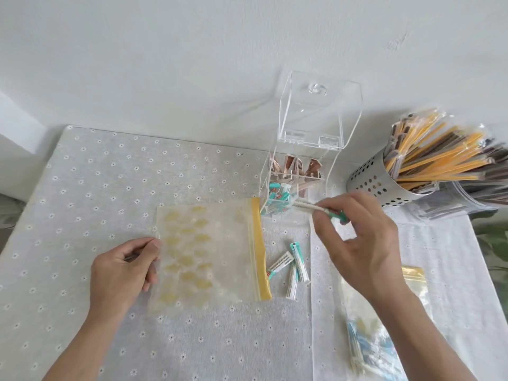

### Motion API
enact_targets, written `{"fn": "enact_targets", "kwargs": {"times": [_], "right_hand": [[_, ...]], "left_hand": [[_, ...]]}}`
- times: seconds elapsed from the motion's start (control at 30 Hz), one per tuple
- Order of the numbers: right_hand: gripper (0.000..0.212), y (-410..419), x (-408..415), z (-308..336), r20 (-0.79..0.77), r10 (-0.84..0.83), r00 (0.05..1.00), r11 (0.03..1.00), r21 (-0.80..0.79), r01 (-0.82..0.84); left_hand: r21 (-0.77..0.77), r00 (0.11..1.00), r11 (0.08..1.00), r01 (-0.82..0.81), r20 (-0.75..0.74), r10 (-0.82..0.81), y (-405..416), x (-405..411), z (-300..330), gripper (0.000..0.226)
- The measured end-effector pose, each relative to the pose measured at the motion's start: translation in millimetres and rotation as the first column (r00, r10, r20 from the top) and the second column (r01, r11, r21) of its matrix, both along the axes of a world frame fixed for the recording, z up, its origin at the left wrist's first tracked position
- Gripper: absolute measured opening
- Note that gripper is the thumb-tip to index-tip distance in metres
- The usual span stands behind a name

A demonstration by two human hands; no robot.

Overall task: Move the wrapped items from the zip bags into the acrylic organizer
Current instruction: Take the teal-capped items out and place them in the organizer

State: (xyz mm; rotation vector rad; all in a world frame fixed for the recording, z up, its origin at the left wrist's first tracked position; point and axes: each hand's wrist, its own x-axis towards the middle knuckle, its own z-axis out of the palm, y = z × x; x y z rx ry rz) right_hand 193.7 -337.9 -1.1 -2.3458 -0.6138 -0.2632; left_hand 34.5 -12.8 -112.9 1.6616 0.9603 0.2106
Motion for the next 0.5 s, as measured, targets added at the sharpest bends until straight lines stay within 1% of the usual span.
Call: {"fn": "enact_targets", "kwargs": {"times": [0.17,0.27,0.4,0.5], "right_hand": [[0.011,18.5,31.4,-2.5,0.042,-0.015,0.999,0.998,-0.063,0.018],[0.014,32.2,43.9,-5.8,0.037,-0.004,0.999,0.987,-0.163,0.010],[0.020,45.1,52.2,-13.9,0.016,0.053,0.998,0.955,-0.292,-0.046],[0.022,50.0,57.0,-16.7,-0.013,0.058,0.998,0.934,-0.351,-0.059]], "left_hand": [[-0.005,1.000,1.000,-0.003,-0.006,0.003,-1.2,-0.3,0.8,0.010],[0.001,1.000,1.000,-0.001,-0.007,0.001,-0.5,-0.2,0.9,0.010],[0.006,1.000,1.000,0.009,-0.003,-0.009,-0.1,-0.6,0.8,0.011],[0.018,1.000,1.000,0.023,-0.002,-0.023,-0.4,-1.4,1.3,0.012]]}}
